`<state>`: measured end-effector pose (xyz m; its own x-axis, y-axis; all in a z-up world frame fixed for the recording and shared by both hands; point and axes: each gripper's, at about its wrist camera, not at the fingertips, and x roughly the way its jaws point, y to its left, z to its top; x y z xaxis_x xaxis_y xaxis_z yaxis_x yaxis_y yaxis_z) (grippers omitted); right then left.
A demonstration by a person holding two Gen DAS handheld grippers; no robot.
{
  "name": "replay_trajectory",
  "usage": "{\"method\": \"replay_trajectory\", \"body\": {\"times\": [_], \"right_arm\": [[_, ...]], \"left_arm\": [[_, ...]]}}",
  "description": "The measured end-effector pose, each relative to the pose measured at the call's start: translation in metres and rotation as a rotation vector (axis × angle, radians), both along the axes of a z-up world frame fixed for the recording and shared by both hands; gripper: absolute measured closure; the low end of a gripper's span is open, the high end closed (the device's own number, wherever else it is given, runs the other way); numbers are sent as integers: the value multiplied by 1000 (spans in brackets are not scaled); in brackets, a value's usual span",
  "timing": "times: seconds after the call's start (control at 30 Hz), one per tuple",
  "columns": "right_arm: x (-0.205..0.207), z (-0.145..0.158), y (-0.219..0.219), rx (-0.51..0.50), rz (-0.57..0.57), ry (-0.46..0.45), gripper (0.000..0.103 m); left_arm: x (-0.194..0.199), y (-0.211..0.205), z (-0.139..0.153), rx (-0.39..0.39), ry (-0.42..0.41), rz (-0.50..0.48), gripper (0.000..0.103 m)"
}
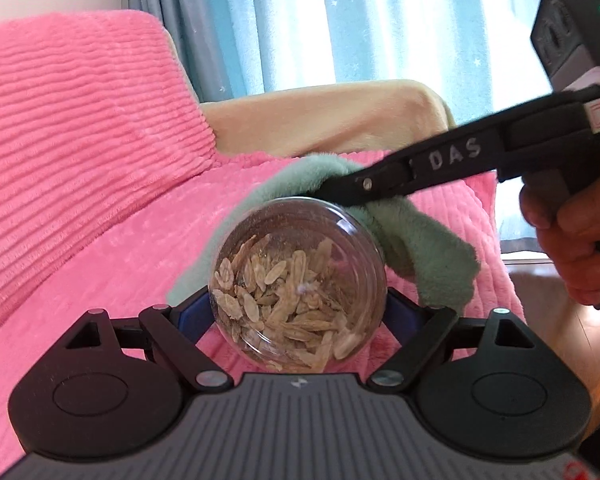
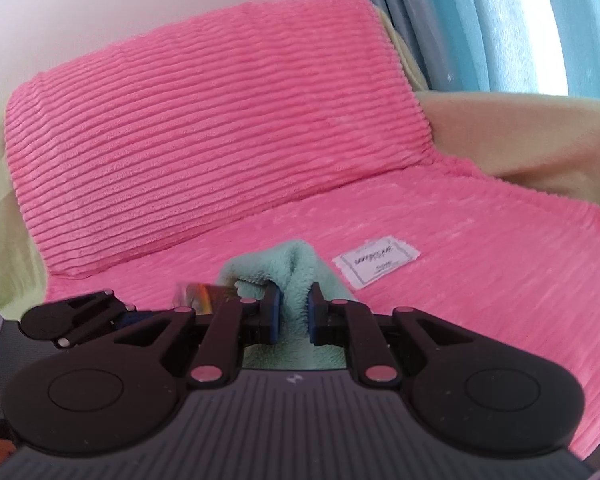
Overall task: Clean container
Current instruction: 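Turn the jar upright in the left tool while the right tool lifts the cloth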
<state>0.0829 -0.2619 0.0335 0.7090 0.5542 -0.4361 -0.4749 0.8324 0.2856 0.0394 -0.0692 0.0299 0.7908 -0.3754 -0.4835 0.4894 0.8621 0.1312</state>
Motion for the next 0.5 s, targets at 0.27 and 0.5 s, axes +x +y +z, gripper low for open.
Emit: {"method": "replay_trajectory", "body": {"times": [0.27,0.5], "right_arm": [[9,-3,-5,49,-2,89,92],[15,-19,-13,56,2,154,92]], "left_arm": [[0,-5,3,-7,-27,13,16],[-1,-9,7,28,-14,18,17]]}}
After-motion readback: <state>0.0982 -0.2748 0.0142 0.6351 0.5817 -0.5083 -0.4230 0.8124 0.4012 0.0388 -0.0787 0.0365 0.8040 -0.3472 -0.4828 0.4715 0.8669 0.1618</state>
